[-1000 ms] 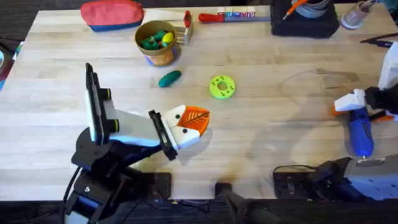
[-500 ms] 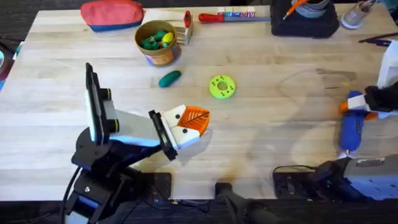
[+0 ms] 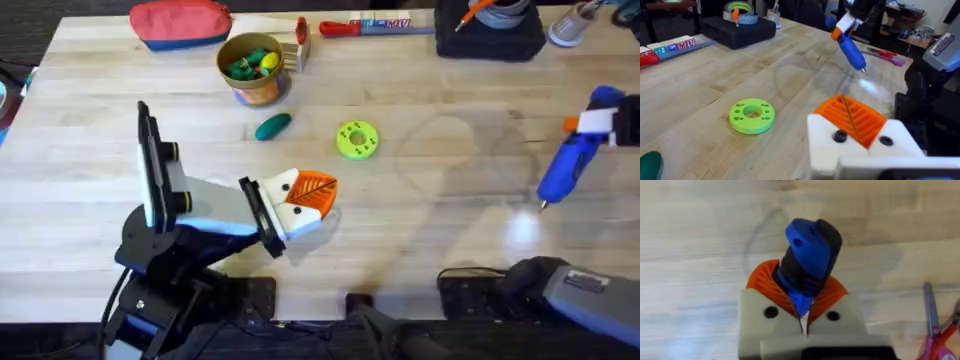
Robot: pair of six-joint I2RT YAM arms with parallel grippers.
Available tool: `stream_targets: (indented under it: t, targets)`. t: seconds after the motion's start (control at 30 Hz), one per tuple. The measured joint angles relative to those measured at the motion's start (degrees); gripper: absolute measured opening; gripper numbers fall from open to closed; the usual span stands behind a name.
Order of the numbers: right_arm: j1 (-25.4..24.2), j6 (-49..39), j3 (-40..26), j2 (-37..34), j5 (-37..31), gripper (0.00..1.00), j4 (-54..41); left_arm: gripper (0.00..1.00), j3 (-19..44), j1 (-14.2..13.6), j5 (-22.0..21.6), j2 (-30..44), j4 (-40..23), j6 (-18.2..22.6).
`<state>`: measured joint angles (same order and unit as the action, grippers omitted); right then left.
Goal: Pick up the gripper from the table and insert it into the empty holder that is missing its gripper. Then pick up a screw, insert it into the mounting hole, and use the screwdriver to tighten it. Finally, clean up the table by picking up the vegetable and placing it into the bucket.
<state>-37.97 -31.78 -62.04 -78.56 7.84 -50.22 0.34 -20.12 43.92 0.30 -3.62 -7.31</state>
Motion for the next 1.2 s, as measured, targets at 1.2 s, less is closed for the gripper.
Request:
stream_targets:
  t: [1.2]
  targets:
    - [54.54, 18.78, 14.6, 36.67, 26.08, 0.007, 40.14, 0.017, 0.0, 0.0, 0.0, 0.0, 0.0, -0.02]
